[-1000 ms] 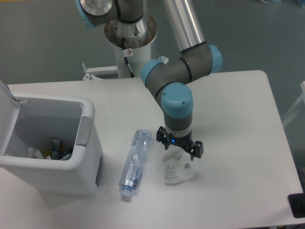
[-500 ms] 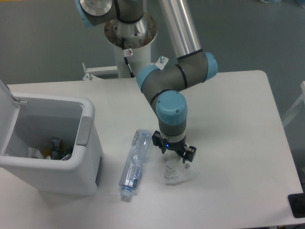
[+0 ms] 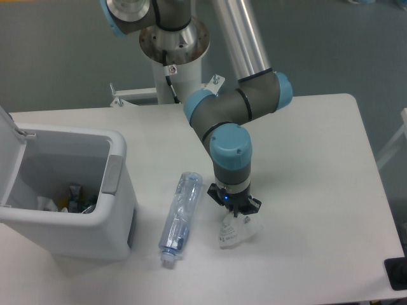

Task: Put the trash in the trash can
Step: 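Close the gripper on the plastic bag, then lift the bag and carry it over the white trash bin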

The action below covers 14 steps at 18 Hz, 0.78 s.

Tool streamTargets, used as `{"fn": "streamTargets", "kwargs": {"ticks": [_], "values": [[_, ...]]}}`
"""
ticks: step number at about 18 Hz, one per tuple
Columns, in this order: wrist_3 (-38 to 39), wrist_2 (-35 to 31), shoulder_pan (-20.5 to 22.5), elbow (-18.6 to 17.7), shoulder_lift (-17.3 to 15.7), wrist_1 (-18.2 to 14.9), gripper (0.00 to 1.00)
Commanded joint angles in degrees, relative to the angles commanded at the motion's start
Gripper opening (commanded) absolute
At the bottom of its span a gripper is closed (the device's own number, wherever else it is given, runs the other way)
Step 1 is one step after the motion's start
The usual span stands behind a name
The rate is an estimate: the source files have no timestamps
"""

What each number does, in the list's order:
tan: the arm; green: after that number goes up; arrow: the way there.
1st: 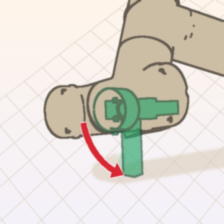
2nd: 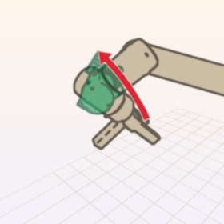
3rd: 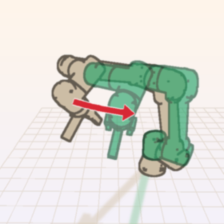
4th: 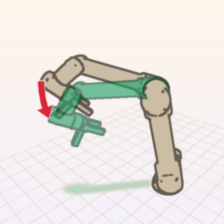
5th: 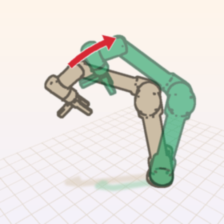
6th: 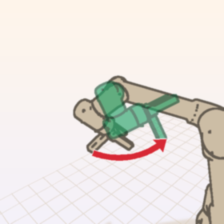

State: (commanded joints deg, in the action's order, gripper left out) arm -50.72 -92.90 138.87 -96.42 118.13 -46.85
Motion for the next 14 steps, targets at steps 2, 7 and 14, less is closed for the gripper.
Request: {"fn": "streamTargets", "kwargs": {"ticks": [2, 7, 14], "values": [[3.68, 0.26, 0.00, 1.84, -0.44, 0.00, 0.00], [6.42, 9.90, 0.61, 4.14, -4.91, -0.87, 0.00], [14.23, 25.47, 1.32, 3.69, -13.70, -1.76, 0.00]]}}
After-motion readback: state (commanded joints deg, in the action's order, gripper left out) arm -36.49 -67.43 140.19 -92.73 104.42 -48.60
